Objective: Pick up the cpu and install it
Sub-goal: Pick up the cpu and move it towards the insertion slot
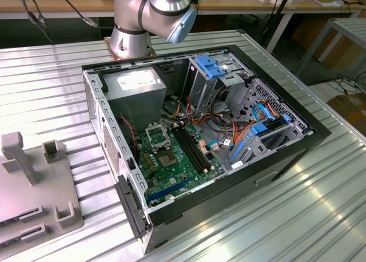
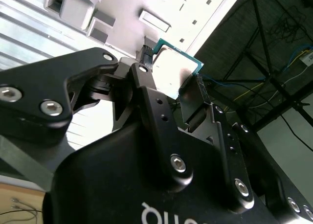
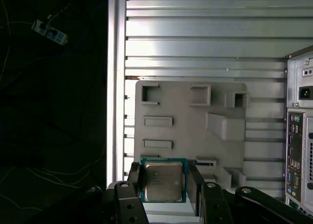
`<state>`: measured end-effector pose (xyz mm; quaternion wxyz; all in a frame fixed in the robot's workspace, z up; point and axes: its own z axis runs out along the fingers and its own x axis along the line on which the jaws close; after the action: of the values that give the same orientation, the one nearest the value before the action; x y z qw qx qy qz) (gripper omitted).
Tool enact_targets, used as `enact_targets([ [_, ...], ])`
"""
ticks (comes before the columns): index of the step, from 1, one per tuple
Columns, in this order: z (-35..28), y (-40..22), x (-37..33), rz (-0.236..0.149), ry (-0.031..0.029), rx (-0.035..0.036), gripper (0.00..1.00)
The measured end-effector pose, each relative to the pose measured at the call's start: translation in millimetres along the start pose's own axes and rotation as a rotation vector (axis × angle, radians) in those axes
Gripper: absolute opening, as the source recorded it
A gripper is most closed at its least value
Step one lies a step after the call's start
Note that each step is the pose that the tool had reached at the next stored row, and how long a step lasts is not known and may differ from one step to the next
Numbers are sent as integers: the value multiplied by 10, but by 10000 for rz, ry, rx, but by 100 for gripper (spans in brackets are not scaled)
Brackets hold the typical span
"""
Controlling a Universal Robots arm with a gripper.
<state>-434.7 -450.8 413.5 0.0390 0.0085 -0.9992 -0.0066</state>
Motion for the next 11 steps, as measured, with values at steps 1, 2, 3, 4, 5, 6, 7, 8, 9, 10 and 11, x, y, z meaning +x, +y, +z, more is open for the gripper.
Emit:
enact_targets([
  [1,0,0,-5,0,0,0,47],
  [2,-1,-1,-11,-1,0,0,47],
  [3,-1,0,-18,0,0,0,47],
  [4,-2,0,-22,0,0,-1,47],
  [5,-2,-1,-32,0,-1,0,47],
  [6,-3,-1,-37,0,0,0,47],
  [7,-3,-1,-43,0,0,0,47],
  [8,-4,-1,-50,0,0,0,47],
  [9,-4,-1,-55,0,0,0,47],
  [10,-4,-1,-60,0,0,0,47],
  [11,-5,-1,-65,0,0,-1,47],
])
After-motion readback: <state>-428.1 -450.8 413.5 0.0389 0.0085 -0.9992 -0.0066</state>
